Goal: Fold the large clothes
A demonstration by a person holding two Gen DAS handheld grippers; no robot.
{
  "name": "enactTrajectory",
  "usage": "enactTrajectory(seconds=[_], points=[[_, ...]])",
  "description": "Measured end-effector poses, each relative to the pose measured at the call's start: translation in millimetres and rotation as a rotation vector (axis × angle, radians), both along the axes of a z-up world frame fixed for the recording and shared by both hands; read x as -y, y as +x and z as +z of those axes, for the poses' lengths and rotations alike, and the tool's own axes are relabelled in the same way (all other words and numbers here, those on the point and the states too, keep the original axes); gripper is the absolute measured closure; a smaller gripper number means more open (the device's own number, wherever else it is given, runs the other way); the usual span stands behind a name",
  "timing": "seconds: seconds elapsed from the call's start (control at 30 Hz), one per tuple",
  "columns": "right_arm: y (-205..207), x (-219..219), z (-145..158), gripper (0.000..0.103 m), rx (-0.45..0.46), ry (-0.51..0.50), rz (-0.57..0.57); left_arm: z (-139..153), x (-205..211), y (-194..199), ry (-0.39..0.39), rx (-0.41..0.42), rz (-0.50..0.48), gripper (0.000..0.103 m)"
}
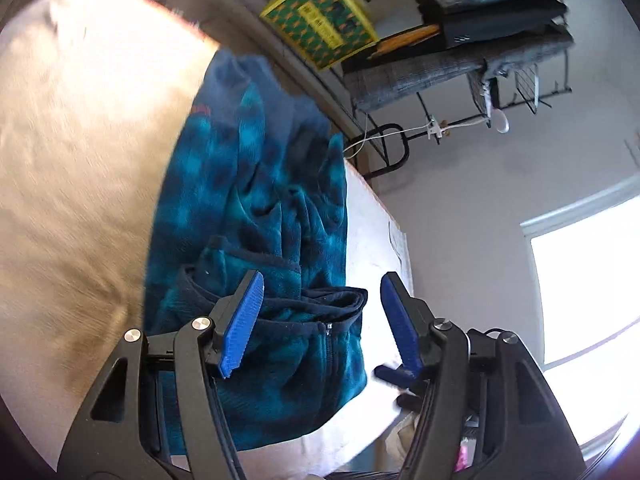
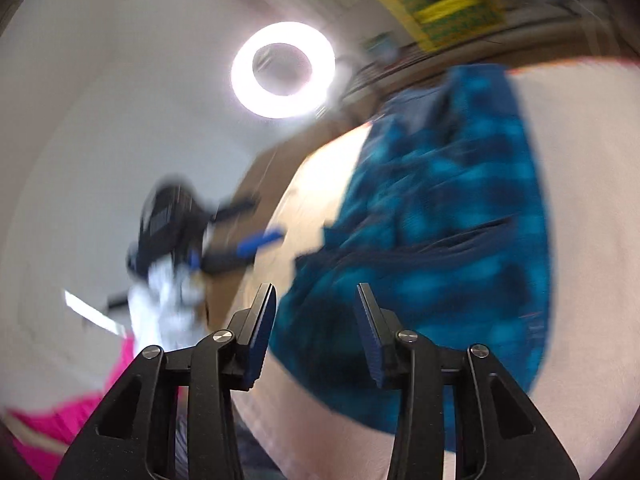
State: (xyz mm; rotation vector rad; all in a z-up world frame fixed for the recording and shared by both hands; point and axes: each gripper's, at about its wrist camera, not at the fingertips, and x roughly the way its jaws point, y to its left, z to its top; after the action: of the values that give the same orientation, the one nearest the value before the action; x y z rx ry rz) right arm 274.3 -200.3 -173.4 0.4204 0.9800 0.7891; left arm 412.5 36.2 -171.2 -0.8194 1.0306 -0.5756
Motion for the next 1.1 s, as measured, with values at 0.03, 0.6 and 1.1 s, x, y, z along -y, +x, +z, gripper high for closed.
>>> enactTrajectory(seconds=[0.03,0.6,1.1], points=[[-1.3,-9.6,-5.3,0.066,0.000,-0.017,0.029,2.9,-0.9,-4.4,0.031,0.017,-0.014,0.041],[27.0,-7.2,-40.5,0.077,0.030,-0.340,-0.117,-79.1,52.4,-10.0,0.547,0.109,-0.159,0.072],[-14.9,75.7,-61.4,0.088,-0.132,-0.288,-0.225,-33.6,46.4,-36.0,0.482,0.179,-0.160,0.071]])
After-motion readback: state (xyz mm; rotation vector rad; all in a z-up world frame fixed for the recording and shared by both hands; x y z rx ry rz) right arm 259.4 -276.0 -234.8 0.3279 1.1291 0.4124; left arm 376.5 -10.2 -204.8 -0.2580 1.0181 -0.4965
